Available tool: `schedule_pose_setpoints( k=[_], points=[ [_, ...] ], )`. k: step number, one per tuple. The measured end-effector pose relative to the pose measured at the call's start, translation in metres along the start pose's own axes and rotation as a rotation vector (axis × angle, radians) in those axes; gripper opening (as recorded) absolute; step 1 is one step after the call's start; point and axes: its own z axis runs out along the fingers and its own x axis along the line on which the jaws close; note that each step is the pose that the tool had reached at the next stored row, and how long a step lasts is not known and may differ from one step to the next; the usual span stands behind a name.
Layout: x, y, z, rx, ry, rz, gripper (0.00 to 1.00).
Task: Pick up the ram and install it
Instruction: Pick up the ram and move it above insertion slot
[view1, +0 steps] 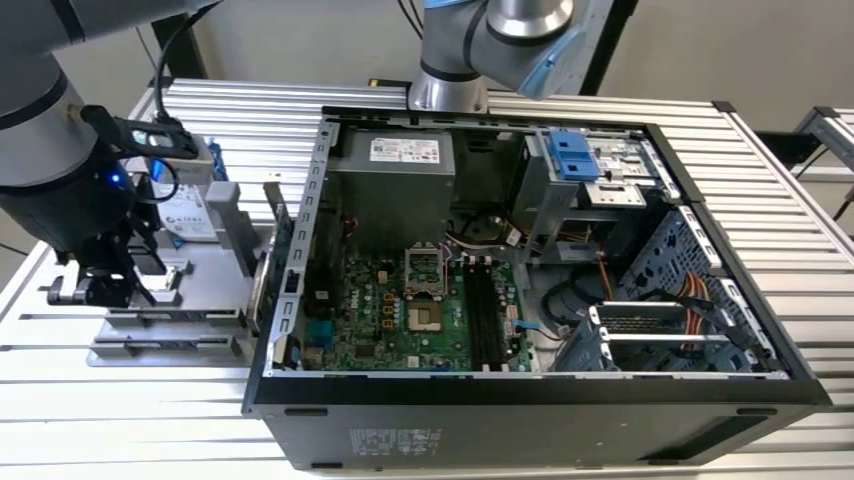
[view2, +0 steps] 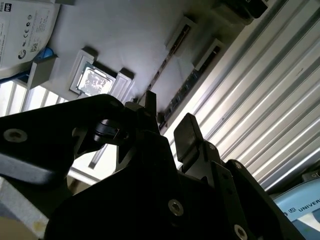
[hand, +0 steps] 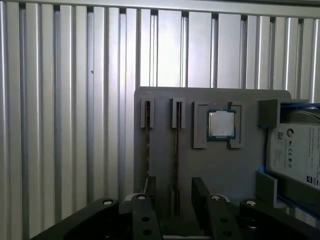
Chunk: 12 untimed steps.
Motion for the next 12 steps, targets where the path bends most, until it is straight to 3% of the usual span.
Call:
schedule_pose_setpoints(
  k=[6,12],
  points=[
    [0.0009,-0.0001,0.0048,-0.0002,0.0002,0.0,1.0],
    [0.0065,-0.0002,0.0084,-0.0001,0.0001,0.0,1.0]
  ],
)
